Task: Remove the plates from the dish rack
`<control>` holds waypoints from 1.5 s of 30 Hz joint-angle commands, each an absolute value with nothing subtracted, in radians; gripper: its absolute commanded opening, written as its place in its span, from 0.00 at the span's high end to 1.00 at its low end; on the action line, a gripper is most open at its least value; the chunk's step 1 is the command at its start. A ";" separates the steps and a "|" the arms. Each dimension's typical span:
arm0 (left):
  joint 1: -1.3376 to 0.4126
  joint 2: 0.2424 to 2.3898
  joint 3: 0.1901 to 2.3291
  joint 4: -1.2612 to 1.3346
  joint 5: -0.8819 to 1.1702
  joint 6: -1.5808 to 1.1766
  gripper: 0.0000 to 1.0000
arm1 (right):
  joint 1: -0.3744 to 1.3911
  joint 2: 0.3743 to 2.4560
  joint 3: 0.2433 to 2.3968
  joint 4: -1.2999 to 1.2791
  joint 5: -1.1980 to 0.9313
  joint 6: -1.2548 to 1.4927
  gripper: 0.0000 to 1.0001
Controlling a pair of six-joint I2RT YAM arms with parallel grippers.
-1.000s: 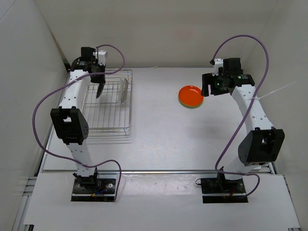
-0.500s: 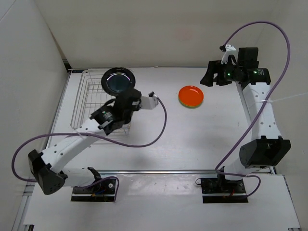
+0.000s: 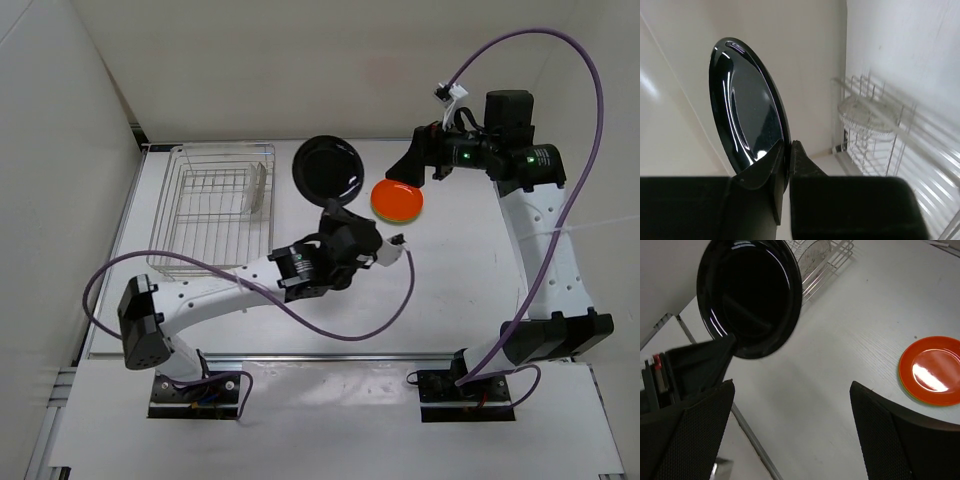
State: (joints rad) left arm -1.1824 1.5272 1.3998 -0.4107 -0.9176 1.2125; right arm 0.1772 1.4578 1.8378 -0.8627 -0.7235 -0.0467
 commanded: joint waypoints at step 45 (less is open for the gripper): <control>-1.306 1.690 1.724 -0.951 -0.789 0.844 0.00 | 0.104 1.451 1.666 -0.646 -0.336 0.213 1.00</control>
